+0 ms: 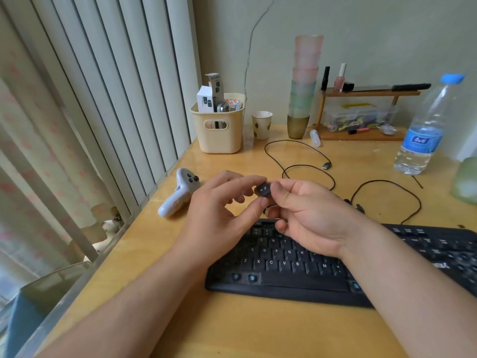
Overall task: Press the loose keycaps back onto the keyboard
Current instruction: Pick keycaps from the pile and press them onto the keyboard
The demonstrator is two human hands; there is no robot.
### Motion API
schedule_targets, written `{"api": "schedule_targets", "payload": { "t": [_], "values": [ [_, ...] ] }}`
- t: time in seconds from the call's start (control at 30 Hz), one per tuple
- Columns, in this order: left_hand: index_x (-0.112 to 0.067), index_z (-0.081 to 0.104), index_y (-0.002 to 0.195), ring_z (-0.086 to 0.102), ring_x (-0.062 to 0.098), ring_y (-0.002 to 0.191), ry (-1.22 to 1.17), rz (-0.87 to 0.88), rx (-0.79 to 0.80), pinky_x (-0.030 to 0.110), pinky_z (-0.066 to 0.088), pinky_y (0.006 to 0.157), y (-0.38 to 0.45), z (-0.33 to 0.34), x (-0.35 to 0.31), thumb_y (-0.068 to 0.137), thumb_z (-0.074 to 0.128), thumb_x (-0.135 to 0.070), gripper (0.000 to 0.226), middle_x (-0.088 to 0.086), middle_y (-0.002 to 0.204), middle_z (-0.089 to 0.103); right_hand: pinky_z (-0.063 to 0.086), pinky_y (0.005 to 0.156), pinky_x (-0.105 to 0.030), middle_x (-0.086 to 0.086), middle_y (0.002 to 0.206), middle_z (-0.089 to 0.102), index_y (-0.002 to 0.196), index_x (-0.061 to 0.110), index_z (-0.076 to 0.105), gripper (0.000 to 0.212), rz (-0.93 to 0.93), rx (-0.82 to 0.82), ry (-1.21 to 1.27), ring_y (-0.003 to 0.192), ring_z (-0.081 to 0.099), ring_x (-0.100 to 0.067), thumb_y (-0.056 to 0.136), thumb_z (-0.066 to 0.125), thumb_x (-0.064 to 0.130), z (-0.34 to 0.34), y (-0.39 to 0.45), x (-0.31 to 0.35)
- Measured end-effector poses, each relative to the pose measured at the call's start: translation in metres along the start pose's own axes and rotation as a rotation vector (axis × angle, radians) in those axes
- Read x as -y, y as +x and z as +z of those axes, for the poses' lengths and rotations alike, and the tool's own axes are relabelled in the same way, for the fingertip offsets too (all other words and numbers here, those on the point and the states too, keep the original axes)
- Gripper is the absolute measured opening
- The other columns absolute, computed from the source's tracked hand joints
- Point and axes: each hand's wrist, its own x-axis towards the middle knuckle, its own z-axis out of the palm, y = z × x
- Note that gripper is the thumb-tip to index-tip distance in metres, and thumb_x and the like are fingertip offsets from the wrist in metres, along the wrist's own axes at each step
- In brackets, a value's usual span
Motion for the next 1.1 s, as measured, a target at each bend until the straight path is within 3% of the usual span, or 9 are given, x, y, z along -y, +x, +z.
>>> {"api": "schedule_targets", "payload": {
  "t": [0.33, 0.43, 0.53, 0.63, 0.93, 1.1],
  "values": [
    [-0.023, 0.075, 0.107, 0.060, 0.015, 0.081, 0.008, 0.006, 0.000, 0.025, 0.048, 0.071, -0.001, -0.001, -0.002, 0.084, 0.087, -0.031, 0.027, -0.010, 0.085, 0.063, 0.037, 0.063, -0.026, 0.001, 0.082, 0.066, 0.098, 0.016, 0.074, 0.025, -0.010, -0.054, -0.098, 0.073, 0.050, -0.012, 0.102, 0.056, 0.032, 0.000, -0.001, -0.002],
    [-0.026, 0.073, 0.100, 0.060, 0.015, 0.082, 0.018, -0.007, 0.007, 0.023, 0.047, 0.071, -0.002, -0.002, 0.000, 0.082, 0.085, -0.041, 0.026, -0.013, 0.085, 0.064, 0.045, 0.067, -0.027, -0.002, 0.083, 0.069, 0.098, 0.015, 0.076, 0.018, -0.098, -0.146, -0.235, 0.078, 0.058, -0.016, 0.100, 0.063, 0.028, 0.002, -0.003, -0.003],
    [-0.026, 0.074, 0.095, 0.060, 0.014, 0.081, 0.047, -0.011, 0.004, 0.019, 0.046, 0.072, -0.002, -0.004, 0.003, 0.080, 0.084, -0.048, 0.029, -0.012, 0.084, 0.065, 0.055, 0.069, -0.027, 0.001, 0.084, 0.077, 0.100, 0.023, 0.076, 0.009, -0.298, -0.244, -0.449, 0.082, 0.073, -0.018, 0.095, 0.073, 0.017, 0.004, -0.008, 0.002],
    [-0.028, 0.074, 0.092, 0.061, 0.012, 0.079, 0.109, -0.001, 0.010, 0.021, 0.048, 0.069, -0.001, -0.006, 0.007, 0.078, 0.083, -0.052, 0.029, -0.015, 0.082, 0.066, 0.060, 0.084, -0.037, 0.009, 0.082, 0.078, 0.094, 0.030, 0.077, 0.009, -0.395, -0.245, -0.733, 0.085, 0.075, -0.010, 0.091, 0.078, 0.021, 0.006, -0.011, 0.007],
    [-0.022, 0.082, 0.093, 0.057, 0.009, 0.071, 0.253, 0.046, -0.038, 0.008, 0.038, 0.074, 0.003, -0.014, 0.016, 0.074, 0.090, -0.034, 0.024, -0.015, 0.080, 0.068, 0.062, 0.086, -0.040, 0.013, 0.082, 0.077, 0.094, 0.030, 0.079, 0.023, -0.306, -0.197, -0.925, 0.080, 0.074, -0.007, 0.075, 0.090, 0.038, 0.015, -0.005, 0.029],
    [-0.021, 0.076, 0.077, 0.052, -0.002, 0.070, 0.219, 0.031, -0.054, 0.007, 0.036, 0.071, 0.003, -0.015, 0.018, 0.068, 0.089, -0.048, 0.031, -0.011, 0.072, 0.065, 0.059, 0.074, -0.036, 0.003, 0.078, 0.077, 0.082, 0.024, 0.081, 0.023, -0.240, -0.109, -0.933, 0.071, 0.070, -0.014, 0.070, 0.094, 0.039, 0.024, -0.004, 0.041]
  ]
}}
